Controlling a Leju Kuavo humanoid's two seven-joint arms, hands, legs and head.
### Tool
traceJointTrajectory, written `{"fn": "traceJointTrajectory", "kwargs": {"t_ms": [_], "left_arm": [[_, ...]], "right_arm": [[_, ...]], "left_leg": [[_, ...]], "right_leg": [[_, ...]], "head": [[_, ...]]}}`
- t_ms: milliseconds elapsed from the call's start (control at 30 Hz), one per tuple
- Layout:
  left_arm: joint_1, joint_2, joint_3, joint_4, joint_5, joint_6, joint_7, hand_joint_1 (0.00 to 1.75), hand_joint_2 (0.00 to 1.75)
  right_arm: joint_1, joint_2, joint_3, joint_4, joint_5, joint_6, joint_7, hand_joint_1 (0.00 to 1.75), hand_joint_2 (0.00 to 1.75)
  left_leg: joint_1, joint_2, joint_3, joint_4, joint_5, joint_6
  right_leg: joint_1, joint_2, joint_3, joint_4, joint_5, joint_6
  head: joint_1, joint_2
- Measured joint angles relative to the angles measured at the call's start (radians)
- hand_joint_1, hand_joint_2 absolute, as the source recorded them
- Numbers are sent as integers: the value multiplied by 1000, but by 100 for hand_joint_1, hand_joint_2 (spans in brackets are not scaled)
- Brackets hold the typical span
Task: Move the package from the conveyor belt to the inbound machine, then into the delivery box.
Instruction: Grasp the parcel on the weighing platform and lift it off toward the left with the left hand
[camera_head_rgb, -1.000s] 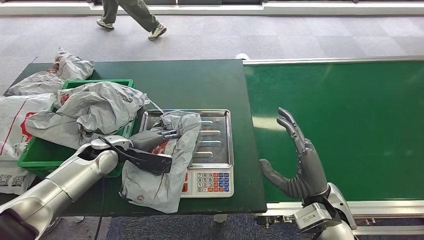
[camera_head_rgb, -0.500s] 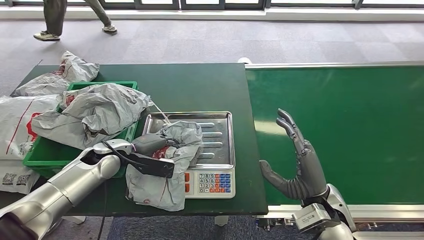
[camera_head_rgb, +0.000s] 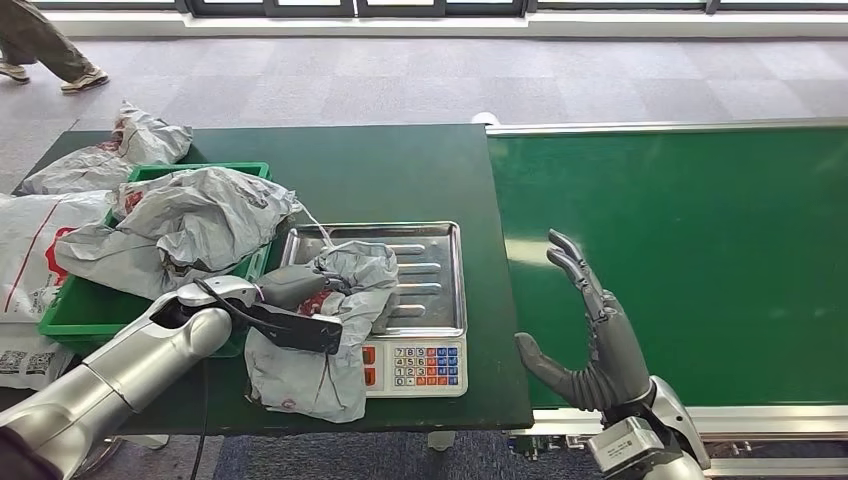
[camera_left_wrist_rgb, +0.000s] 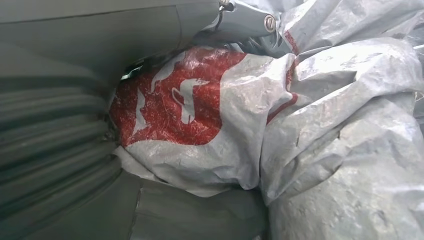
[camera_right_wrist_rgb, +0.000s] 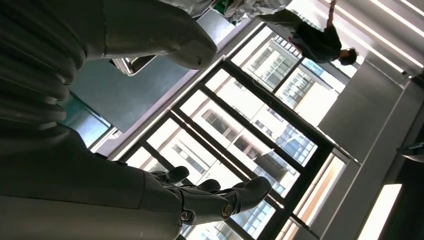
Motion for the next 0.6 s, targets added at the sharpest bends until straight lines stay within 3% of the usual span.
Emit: {"fn": "traceJointTrajectory", "kwargs": {"t_ms": [400,600], "left_arm": [[-1,43,24,-84,9,19,30,175,175],[-82,86,95,-200,15,1,89,175,175]], "right_arm": [[24,0,-7,-6,-4,6,0,0,175],[62,0,-25,-35,-10,9,0,0,175]], "left_leg": [[0,1,-13,0,2,-1],[1,1,-19,1,4,-1]], "right_leg": [[0,1,-14,1,2,0],[1,1,-20,1,4,-1]], "head": [[0,0],[0,0]]}}
